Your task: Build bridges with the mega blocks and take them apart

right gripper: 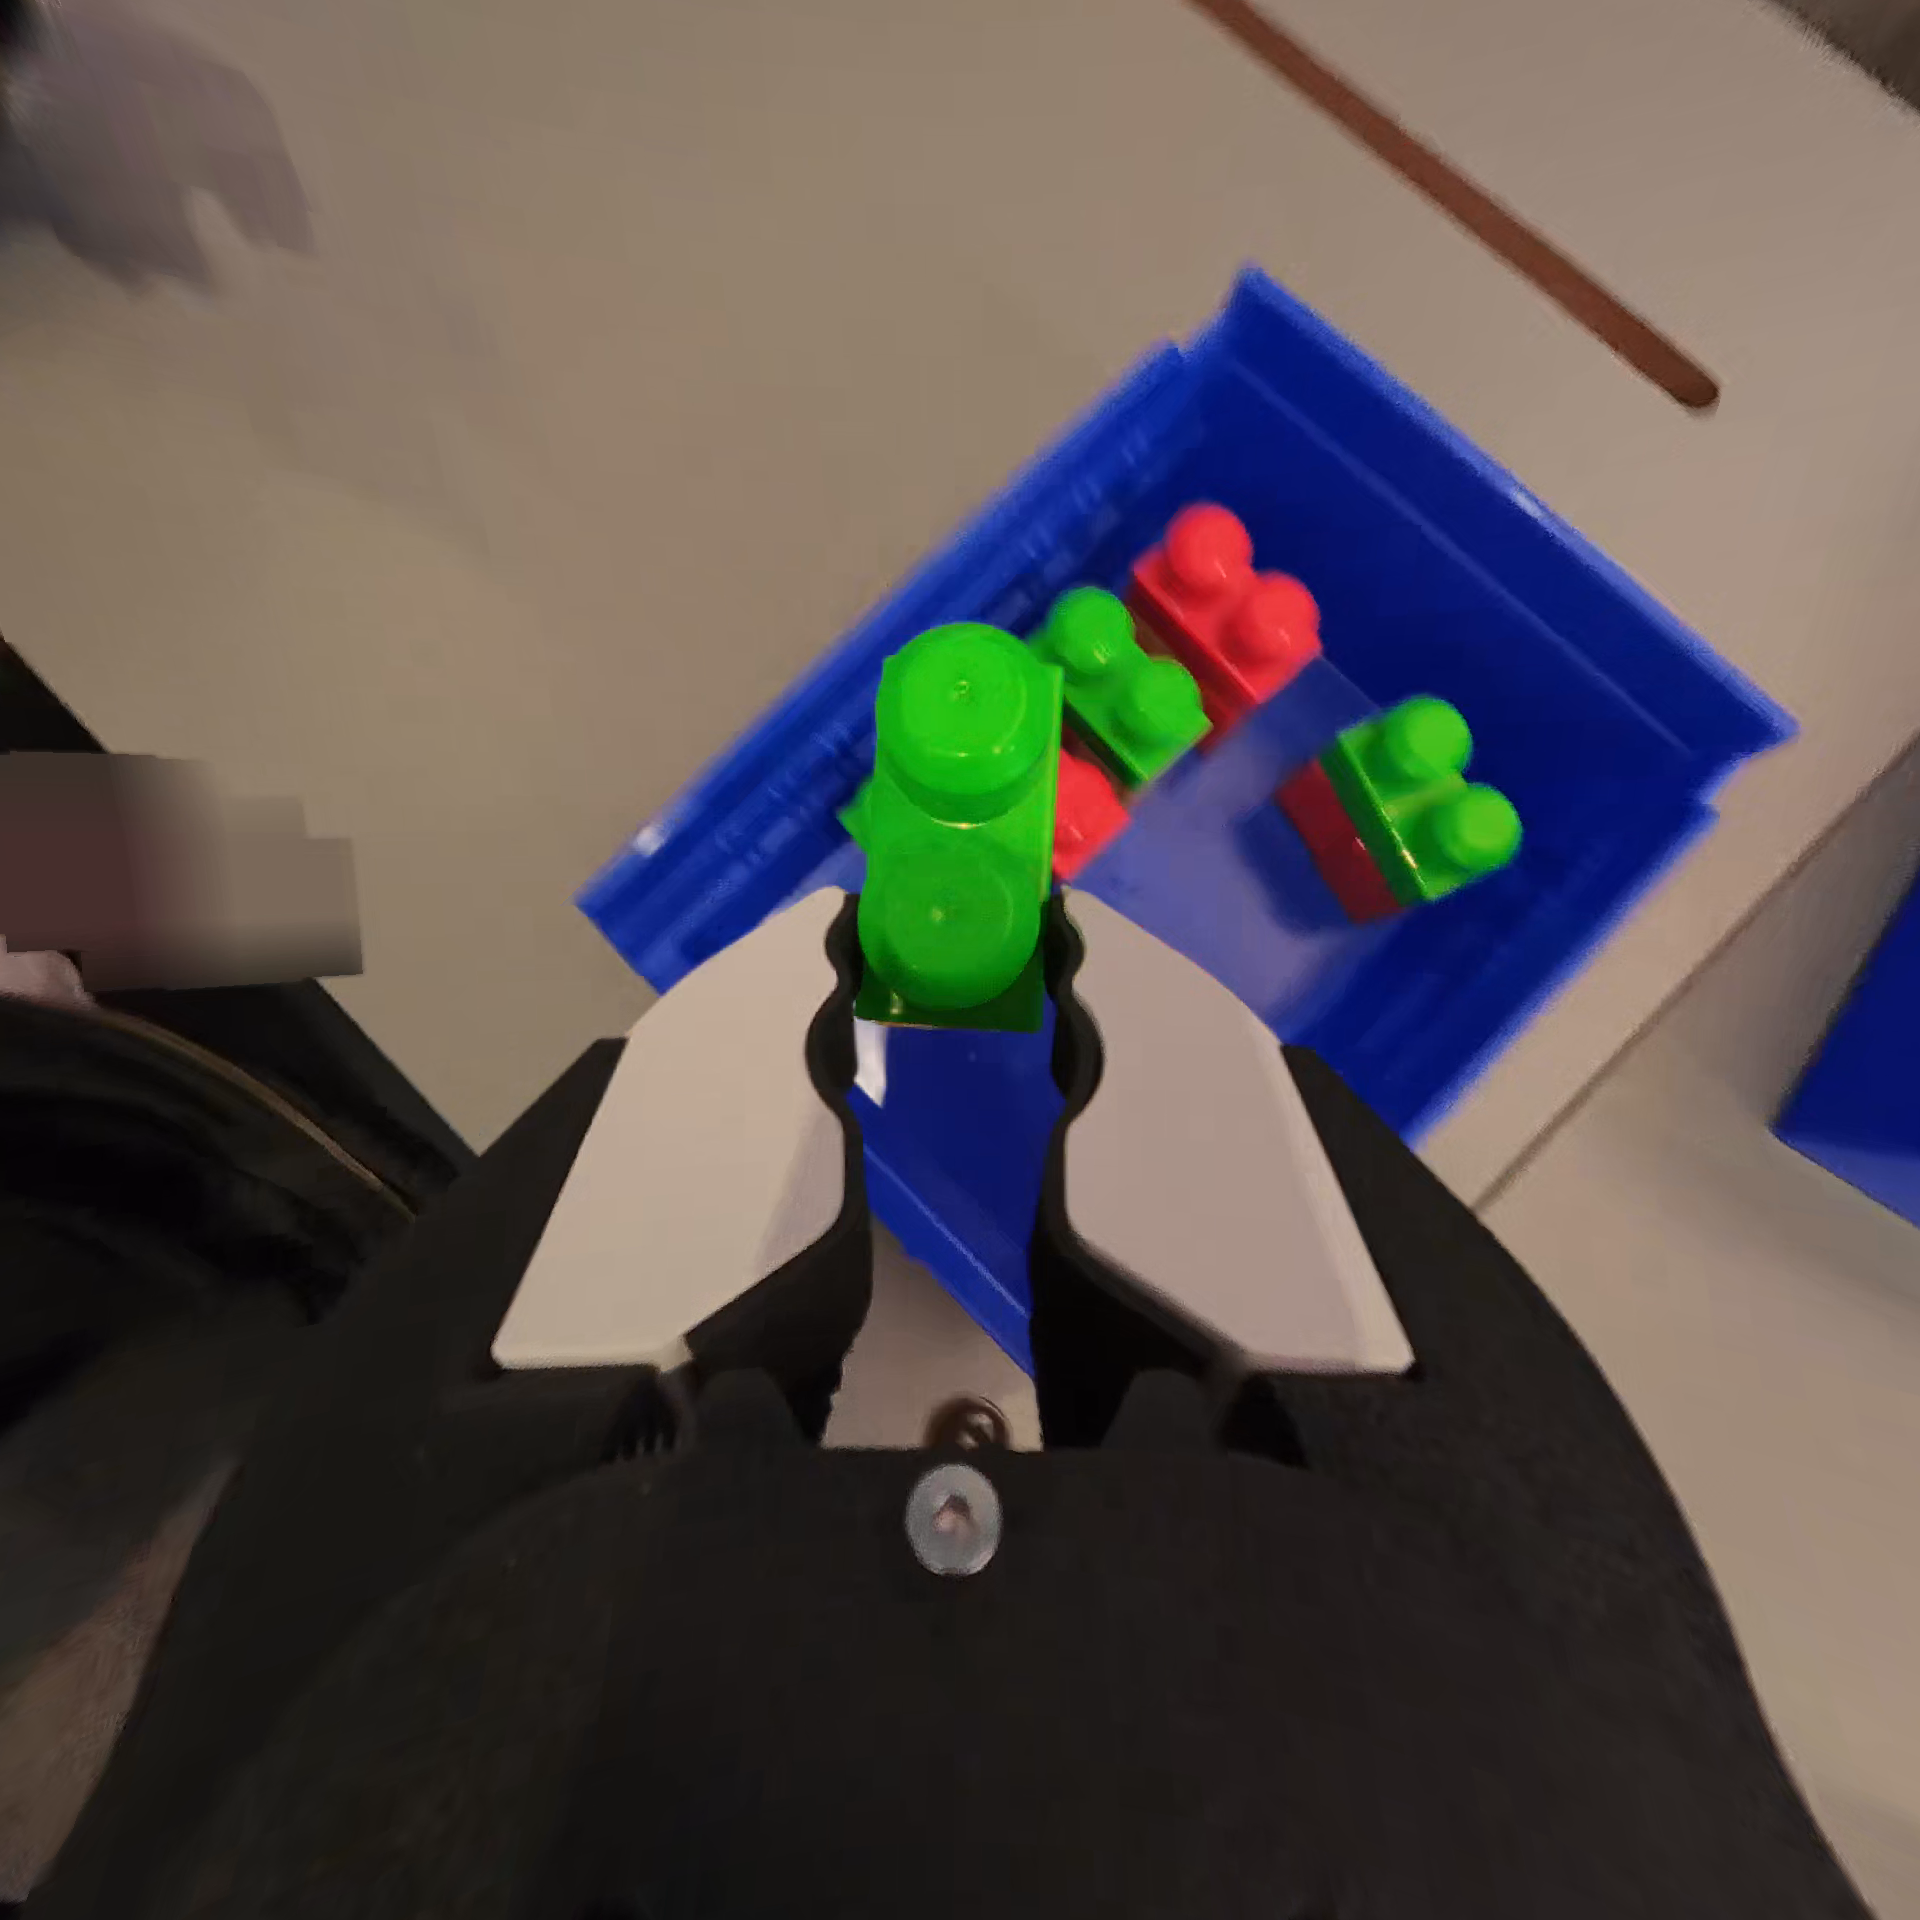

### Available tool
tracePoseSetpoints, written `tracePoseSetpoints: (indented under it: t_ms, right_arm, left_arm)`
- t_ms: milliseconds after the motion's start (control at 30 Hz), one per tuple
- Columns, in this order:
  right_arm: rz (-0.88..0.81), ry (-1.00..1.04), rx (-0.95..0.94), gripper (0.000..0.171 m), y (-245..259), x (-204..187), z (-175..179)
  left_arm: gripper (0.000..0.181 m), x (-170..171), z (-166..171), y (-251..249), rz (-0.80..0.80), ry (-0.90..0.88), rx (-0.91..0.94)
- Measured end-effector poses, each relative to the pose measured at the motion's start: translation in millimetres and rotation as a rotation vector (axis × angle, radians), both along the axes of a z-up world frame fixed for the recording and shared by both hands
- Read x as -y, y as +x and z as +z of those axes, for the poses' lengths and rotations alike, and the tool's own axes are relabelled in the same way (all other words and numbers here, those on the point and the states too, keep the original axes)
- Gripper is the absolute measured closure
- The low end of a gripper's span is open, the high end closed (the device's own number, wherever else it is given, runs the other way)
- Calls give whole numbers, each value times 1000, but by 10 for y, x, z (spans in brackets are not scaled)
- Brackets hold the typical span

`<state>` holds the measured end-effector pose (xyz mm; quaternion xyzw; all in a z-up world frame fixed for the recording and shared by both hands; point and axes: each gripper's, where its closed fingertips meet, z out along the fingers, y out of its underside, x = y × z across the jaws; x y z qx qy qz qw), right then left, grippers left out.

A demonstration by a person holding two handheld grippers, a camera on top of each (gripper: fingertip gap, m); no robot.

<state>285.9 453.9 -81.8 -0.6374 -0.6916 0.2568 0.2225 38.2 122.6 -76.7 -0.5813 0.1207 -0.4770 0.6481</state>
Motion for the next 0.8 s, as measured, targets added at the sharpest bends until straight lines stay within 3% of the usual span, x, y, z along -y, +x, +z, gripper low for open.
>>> tracePoseSetpoints:
  t_ms: [400,567,800]
  right_arm:
    - [283,122,192,137,-283,-966,-956]
    - [411,171,251,137,-407,-1009,-1110]
    - [440,237,328,137,-433,-1114,-1244]
  left_arm:
    - [145,-288,-48,-26,107,-16,-46]
    - [145,-420,-122,24,122,-47,-57]
    - [145,-558,-111,99,107,-44,-74]
